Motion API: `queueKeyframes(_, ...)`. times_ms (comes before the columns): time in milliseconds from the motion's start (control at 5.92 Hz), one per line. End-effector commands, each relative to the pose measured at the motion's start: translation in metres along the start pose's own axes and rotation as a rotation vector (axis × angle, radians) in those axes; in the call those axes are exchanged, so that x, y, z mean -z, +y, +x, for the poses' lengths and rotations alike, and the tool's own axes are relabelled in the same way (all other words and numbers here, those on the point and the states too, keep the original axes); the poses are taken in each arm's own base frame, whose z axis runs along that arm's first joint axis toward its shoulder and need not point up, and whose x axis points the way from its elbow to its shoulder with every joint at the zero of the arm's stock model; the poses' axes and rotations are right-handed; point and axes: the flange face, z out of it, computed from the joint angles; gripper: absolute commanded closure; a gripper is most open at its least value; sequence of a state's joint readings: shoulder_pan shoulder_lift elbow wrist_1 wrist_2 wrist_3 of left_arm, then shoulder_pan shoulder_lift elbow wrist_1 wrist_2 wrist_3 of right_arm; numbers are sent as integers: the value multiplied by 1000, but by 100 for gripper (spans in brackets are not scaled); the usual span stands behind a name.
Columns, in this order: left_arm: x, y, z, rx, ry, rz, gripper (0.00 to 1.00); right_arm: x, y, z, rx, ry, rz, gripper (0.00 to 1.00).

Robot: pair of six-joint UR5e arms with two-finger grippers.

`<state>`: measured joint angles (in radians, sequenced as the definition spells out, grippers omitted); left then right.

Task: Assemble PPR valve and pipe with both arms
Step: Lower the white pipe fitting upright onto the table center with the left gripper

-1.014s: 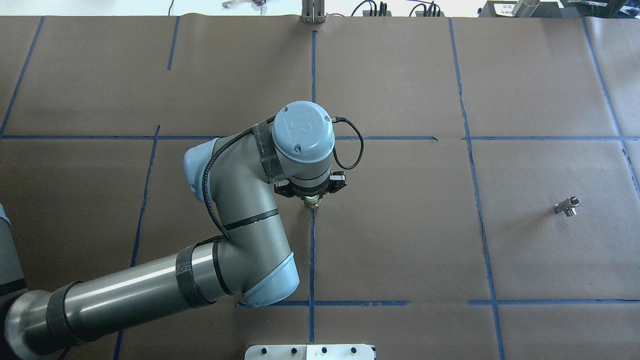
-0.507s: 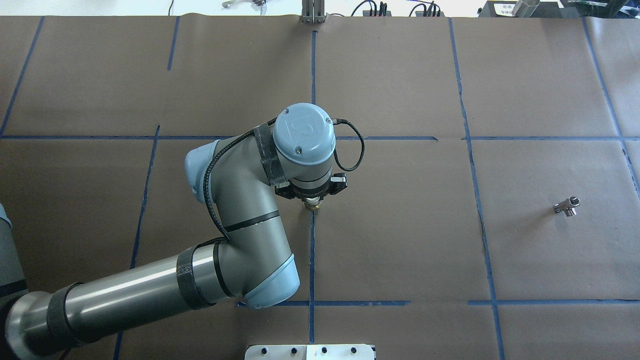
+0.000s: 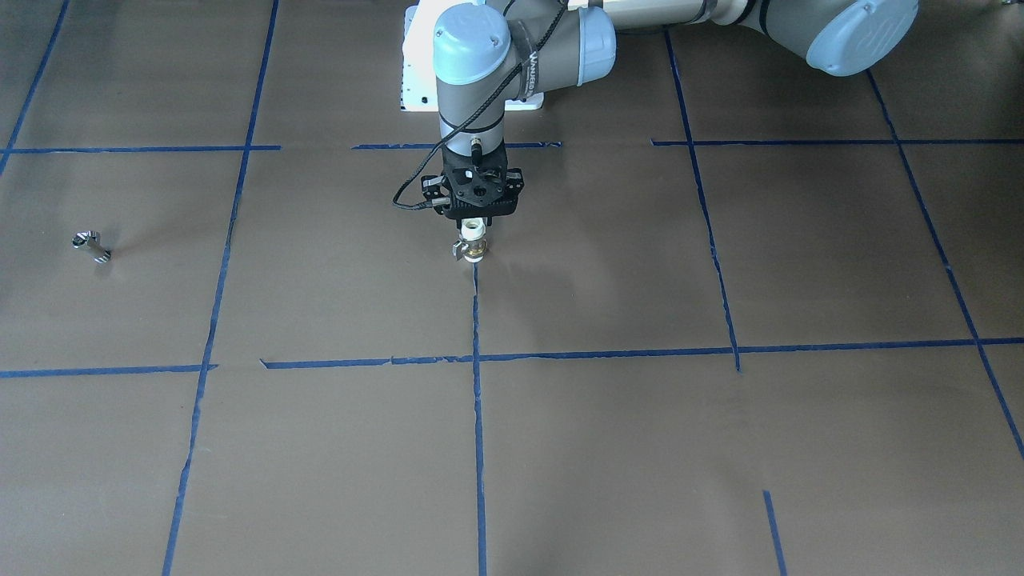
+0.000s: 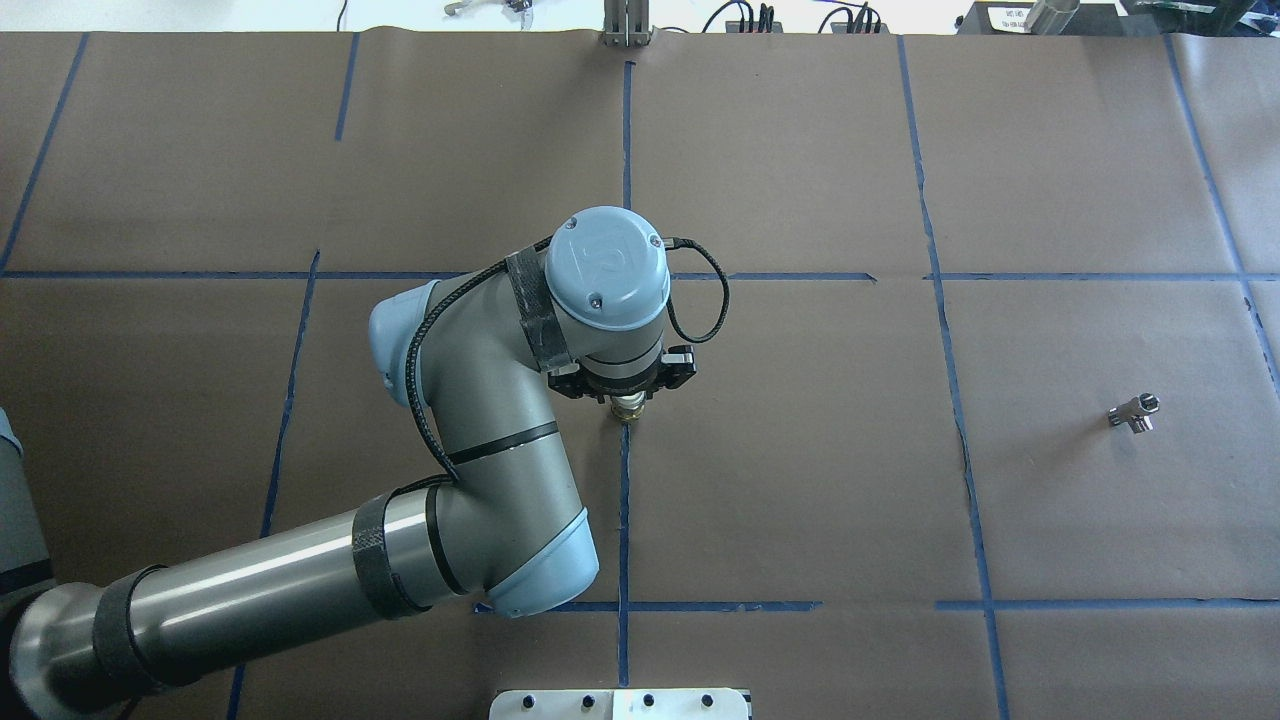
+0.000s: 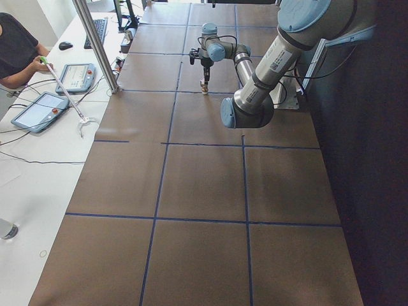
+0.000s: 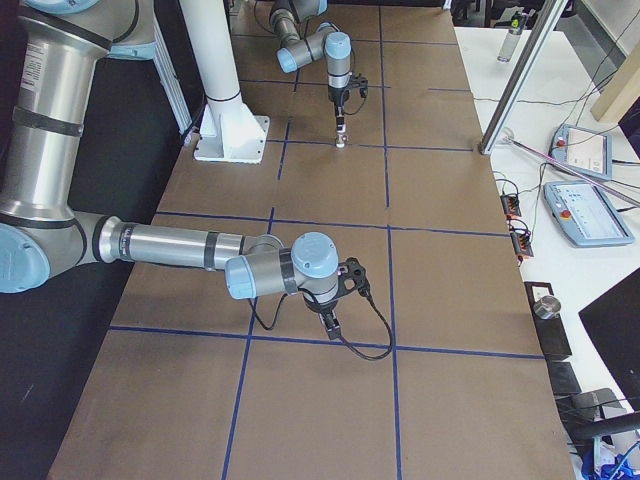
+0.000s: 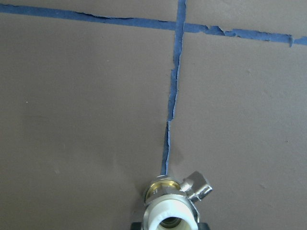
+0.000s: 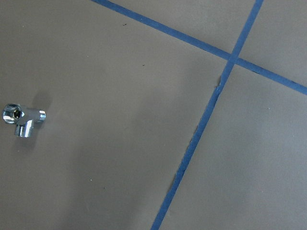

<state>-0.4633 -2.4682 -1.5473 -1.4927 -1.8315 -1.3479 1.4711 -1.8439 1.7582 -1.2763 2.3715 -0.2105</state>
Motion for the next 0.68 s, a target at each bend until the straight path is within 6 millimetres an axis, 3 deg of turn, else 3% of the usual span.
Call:
queueKeyframes(0,5,1,1,-4,12,3,7,0,0,0,-2,0,1,0)
queueKeyframes(169,12,2,1,-7,26,6,5,-1,0,0,-8,-1,-2,0)
queueKeyframes(338,34,6,1,-14,60,12,5,-4,-4,-5,-52,-6,-7,0)
queueKeyframes(507,37,10,-22,-18,68,15,5,-7,-18,-29,-105,-21,-17,0)
